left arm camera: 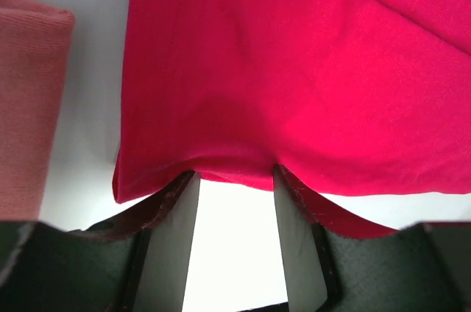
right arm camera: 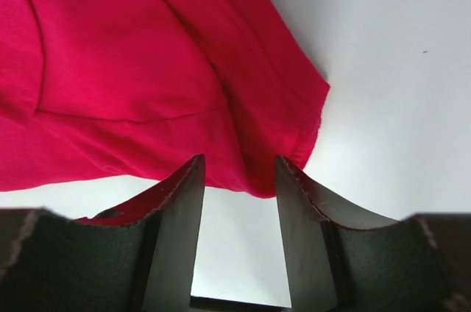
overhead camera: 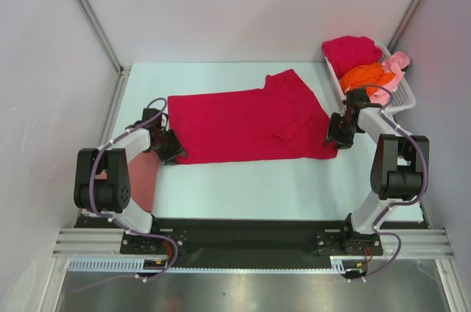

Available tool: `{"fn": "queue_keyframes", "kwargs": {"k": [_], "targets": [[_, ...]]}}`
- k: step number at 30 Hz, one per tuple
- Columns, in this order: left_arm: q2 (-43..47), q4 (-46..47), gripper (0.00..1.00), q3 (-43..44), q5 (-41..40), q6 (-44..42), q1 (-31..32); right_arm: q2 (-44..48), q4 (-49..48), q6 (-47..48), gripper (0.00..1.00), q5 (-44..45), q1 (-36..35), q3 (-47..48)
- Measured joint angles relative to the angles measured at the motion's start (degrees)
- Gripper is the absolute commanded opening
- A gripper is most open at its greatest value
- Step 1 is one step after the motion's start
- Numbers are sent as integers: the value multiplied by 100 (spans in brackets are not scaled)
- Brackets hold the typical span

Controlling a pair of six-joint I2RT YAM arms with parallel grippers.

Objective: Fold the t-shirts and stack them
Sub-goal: Fold the tshirt

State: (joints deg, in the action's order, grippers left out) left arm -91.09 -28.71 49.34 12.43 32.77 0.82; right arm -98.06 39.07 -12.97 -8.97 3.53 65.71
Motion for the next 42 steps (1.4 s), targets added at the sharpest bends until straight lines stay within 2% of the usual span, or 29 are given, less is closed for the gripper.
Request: {"fn": "queue_keyframes", "kwargs": {"k": [3,6,7,11,14,15,20,29,36,38,40,42], "targets": [[-24,-22,50,26,0,-28,0,-26,9,37,44,72,-9,20],[-118,-111,50,118,7,-28,-7,-96,2,107,32,52,-9,28],[-146,-144,50,149,13,-28,-9,-129,0,122,25,33,-11,33],[-214,-212,50,214,33,-28,-22,-275,-2,127,24,-151,-9,96],[-251,-256,51,256,31,-28,-22,-354,4,129,11,-210,-9,223],[-260,-267,51,264,31,-28,-24,-380,-2,129,0,-229,-9,271],[-269,-275,52,275,33,-26,-24,-553,4,122,0,-262,-31,516],[-330,-317,52,310,173,-11,-140,-957,133,118,0,468,-111,1126],[-332,-321,52,310,184,-11,-153,-1296,149,127,0,625,-114,1320],[-332,-321,52,310,188,-13,-155,-1338,190,127,5,640,-118,1370],[-330,-323,51,310,190,-20,-155,-1346,271,98,20,629,-120,1436],[-328,-323,51,310,195,-26,-157,-1325,363,57,30,623,-118,1460]]}}
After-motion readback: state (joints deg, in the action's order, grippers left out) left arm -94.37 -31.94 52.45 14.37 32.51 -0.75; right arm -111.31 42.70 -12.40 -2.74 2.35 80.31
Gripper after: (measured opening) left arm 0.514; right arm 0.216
